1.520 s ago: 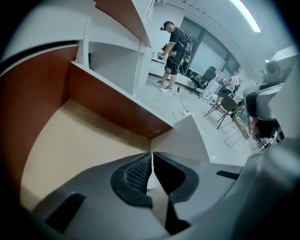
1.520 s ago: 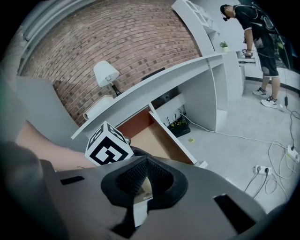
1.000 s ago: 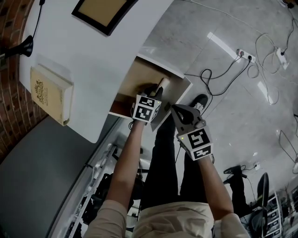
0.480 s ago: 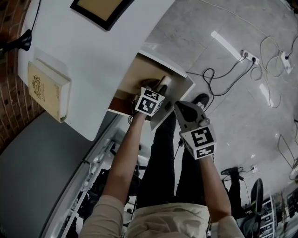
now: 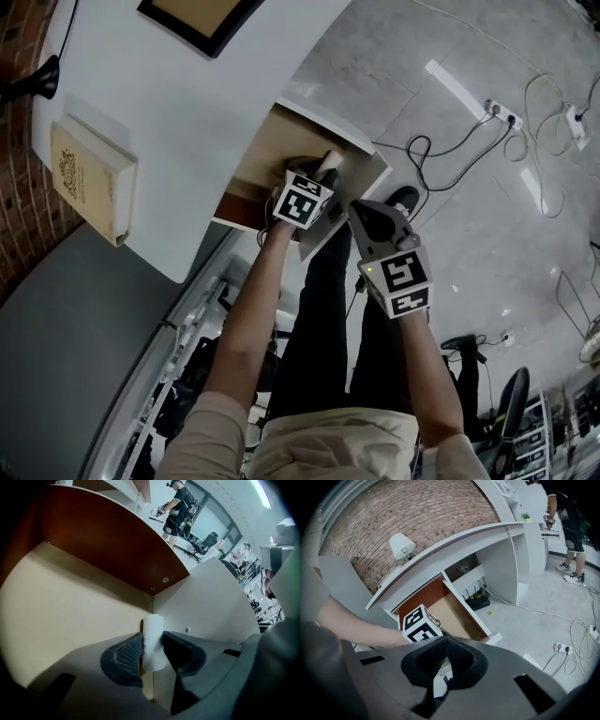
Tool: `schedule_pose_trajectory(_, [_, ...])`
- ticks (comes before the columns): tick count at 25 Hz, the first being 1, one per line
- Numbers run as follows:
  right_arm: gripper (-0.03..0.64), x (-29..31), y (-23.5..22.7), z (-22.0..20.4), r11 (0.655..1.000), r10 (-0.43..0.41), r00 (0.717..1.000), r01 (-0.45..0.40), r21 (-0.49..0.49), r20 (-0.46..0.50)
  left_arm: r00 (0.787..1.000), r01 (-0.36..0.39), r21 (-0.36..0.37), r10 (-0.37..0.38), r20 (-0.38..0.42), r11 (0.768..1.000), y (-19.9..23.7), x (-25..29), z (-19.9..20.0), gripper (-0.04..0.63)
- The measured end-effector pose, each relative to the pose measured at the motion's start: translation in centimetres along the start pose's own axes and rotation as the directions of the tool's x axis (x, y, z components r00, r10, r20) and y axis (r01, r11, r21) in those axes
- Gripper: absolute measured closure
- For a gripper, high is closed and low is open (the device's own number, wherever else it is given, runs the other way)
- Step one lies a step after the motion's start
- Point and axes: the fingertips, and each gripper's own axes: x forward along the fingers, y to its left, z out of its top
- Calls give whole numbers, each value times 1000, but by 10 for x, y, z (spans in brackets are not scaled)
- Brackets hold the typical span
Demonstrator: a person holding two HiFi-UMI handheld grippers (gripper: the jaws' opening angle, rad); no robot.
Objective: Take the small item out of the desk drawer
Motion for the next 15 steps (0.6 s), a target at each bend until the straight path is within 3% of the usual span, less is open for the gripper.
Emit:
schedule_pose_trajectory(8, [594,6,4,-1,1000,10,1000,-10,-8,-11,998,37,44,-35,-59,998,-3,2,1,445])
schedule_pose_trajectory(15, [594,11,2,2,1000,-7,1000,7,-8,9,996,8,70,-2,-93,997,-2,6,-6,463])
